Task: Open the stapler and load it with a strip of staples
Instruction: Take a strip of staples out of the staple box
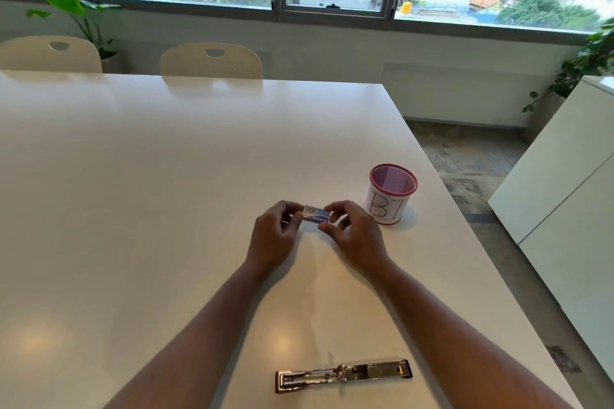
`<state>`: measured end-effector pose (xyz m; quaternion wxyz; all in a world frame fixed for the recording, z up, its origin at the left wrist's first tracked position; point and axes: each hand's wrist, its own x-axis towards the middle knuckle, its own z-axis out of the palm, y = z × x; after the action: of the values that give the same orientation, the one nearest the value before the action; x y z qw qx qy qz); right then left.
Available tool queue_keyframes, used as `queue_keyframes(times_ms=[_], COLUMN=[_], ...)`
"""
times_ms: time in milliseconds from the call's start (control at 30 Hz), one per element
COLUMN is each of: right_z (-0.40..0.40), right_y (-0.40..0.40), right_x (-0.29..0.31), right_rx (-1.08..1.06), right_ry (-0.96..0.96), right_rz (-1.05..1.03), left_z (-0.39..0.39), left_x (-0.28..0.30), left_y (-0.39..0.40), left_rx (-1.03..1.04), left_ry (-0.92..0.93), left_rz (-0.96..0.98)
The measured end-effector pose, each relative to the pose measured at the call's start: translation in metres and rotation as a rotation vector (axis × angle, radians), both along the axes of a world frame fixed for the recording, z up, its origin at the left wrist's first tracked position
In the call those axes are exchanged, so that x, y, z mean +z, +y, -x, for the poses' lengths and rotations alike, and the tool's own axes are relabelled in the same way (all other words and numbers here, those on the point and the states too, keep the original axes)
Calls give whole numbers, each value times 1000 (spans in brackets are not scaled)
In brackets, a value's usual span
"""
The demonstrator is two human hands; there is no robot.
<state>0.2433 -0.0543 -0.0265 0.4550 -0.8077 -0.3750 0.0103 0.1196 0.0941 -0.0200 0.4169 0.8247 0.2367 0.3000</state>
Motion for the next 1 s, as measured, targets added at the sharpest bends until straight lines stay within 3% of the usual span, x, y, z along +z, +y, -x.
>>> queue_keyframes(times_ms=[200,433,700,1000], right_z=[42,69,71,66], right_y=[-48,-82,-86,-86], right_x=[5,4,6,-1], right_rx=[186,309,342,352], right_ry=[222,367,355,490], right_rz=[-144,-250,-231,-314], left_z=[62,99,103,104], left_x=[0,11,16,16], left_y=[-36,-53,-58,-56], left_rx=[-172,-281,-312,-271], left_ry=[-147,-141,-131,-134], left_rz=[357,647,595,594])
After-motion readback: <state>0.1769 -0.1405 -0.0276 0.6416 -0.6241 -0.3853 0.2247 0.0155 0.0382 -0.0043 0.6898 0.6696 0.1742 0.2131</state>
